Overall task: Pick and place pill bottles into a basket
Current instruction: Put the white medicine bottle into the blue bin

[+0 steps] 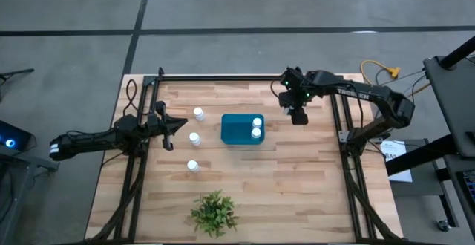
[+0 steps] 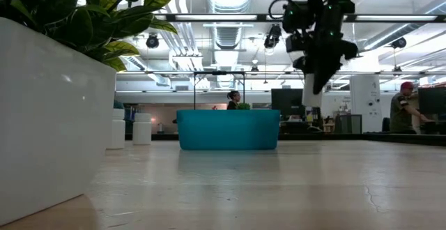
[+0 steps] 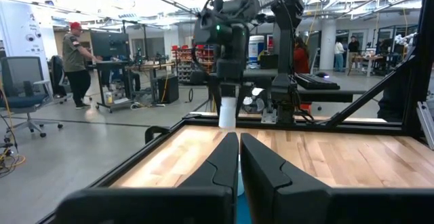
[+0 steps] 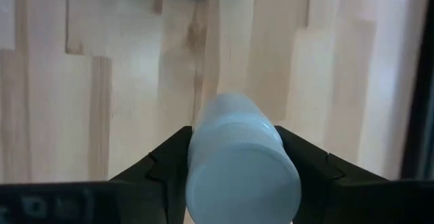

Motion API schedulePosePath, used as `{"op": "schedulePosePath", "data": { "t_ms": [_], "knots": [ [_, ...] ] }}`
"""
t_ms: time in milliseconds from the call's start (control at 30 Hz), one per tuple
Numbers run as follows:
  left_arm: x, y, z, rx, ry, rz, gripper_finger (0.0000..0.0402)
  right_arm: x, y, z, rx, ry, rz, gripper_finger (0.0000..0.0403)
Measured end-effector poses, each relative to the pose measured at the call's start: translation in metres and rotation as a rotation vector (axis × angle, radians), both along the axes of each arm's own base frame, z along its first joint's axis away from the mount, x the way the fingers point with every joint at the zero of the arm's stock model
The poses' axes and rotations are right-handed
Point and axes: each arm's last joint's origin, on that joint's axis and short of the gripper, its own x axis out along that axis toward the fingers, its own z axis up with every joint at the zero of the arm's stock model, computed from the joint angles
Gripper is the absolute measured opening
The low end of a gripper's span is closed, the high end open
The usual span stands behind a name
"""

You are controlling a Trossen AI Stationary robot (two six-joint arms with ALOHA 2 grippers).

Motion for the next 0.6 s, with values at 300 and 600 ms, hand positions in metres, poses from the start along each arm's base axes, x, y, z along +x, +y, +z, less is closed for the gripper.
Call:
{"op": "schedulePosePath", "data": {
  "t_ms": [300, 600],
  "knots": [
    [0.0, 0.0, 0.0, 0.0, 0.0, 0.0, 0.0, 0.017, 0.01, 0.038, -0.029, -0.07, 0.039, 0.0166],
    [0.0, 0.0, 0.0, 0.0, 0.002, 0.0, 0.0, 0.039, 0.02, 0.06, -0.04, -0.107, 0.095, 0.0166]
  ]
}}
